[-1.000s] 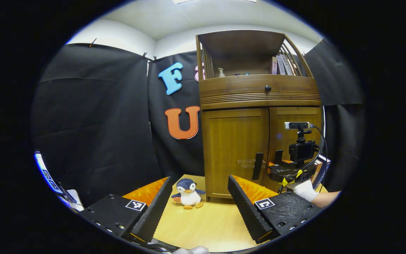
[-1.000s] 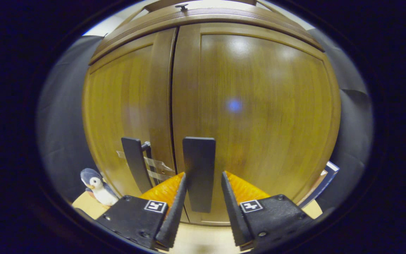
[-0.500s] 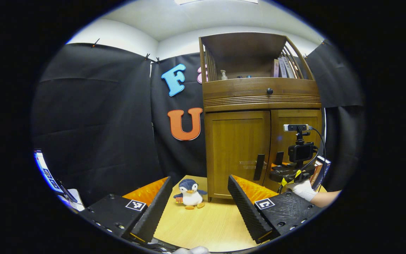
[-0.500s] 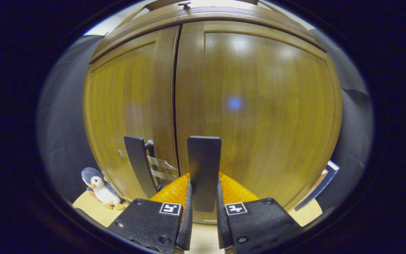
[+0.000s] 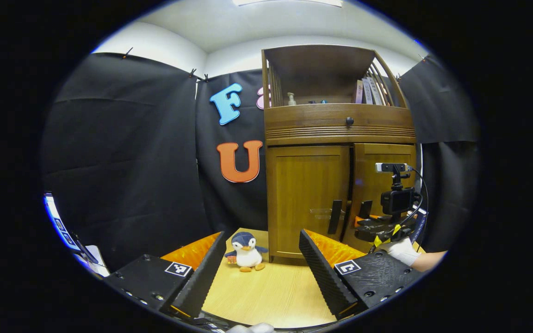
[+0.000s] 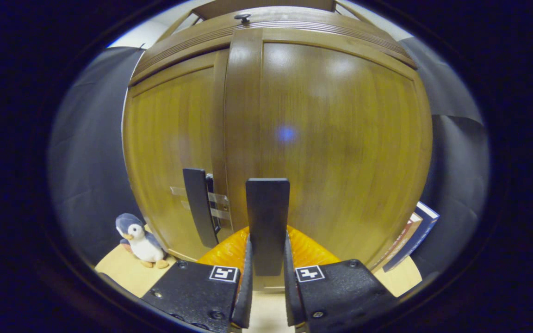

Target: Open the right door of the double-door shoe cabinet with the right hand, and open the left door with the left hand.

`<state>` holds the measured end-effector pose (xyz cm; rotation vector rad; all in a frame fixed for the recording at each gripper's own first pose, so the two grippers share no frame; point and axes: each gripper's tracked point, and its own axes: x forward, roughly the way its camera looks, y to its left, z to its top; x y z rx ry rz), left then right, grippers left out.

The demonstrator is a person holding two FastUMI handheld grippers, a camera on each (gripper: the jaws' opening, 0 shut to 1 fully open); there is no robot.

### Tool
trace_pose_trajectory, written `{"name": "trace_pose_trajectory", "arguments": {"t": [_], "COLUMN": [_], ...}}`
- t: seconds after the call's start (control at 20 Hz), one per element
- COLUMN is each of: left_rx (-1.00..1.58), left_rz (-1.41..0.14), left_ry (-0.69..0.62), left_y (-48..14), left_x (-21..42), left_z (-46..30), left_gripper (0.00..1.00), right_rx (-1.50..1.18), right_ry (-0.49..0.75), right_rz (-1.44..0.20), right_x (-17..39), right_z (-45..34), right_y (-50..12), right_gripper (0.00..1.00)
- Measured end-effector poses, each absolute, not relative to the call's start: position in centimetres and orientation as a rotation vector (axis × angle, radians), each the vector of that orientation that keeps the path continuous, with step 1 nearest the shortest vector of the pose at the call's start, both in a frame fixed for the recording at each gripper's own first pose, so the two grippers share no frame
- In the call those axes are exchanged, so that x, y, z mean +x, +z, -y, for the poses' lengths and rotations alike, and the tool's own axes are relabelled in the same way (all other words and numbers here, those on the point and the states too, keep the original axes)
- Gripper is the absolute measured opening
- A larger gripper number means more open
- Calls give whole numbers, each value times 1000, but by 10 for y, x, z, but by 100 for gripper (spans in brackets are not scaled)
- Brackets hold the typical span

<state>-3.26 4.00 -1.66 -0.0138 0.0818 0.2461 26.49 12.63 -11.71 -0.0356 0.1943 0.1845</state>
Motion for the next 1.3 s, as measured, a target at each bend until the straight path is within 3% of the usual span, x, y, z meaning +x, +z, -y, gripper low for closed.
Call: {"name": "trace_pose_trajectory", "arguments": {"t": [0.1, 0.35, 0.4, 0.45, 0.7, 1.25, 1.3], "left_rx": [-18, -20, -20, -18, -12, -9, -8], "left_rz": [-79, -76, -74, -74, -72, -59, -57], "left_ry": [233, 197, 188, 180, 129, 28, 20], "left_y": [-15, -17, -16, -17, -18, -20, -22], "left_x": [-34, -40, -41, -43, -48, -53, -55], "left_z": [-40, -36, -36, -36, -31, -12, -7], "left_gripper": [100, 96, 100, 96, 96, 96, 100], "right_rx": [-37, -37, -36, -35, -33, -9, -7], "right_ry": [188, 190, 188, 187, 168, 116, 114], "right_rz": [-198, -204, -204, -205, -207, -212, -212], "right_x": [252, 218, 212, 206, 181, 140, 137], "right_z": [-121, -104, -101, -97, -77, -30, -25], "right_y": [-119, -122, -122, -122, -125, -128, -128], "right_gripper": [32, 32, 32, 32, 33, 26, 25]}}
